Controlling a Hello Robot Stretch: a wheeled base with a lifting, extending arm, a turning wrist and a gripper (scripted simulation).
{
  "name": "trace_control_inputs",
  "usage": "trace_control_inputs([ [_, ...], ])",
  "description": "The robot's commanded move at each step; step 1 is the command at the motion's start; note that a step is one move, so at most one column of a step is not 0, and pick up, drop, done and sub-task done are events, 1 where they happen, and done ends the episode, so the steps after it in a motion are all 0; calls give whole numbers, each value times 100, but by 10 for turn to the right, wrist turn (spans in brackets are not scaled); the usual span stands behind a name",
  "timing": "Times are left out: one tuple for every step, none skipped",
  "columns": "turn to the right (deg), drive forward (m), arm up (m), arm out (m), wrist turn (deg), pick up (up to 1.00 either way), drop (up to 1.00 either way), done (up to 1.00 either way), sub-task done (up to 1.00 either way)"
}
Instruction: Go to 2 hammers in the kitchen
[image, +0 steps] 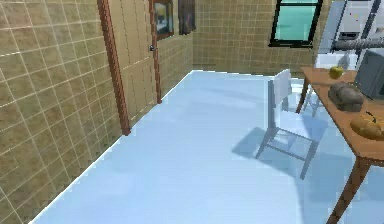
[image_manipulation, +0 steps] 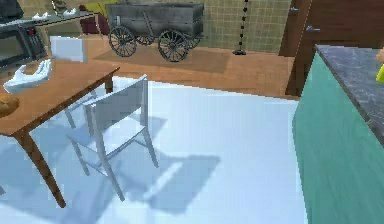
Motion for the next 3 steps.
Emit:
trace_control_inputs([
  [150, 0, 0, 0, 0, 0, 0, 0, 0],
  [0, 100, 0, 0, 0, 0, 0, 0, 0],
  [60, 0, 0, 0, 0, 0, 0, 0, 0],
])
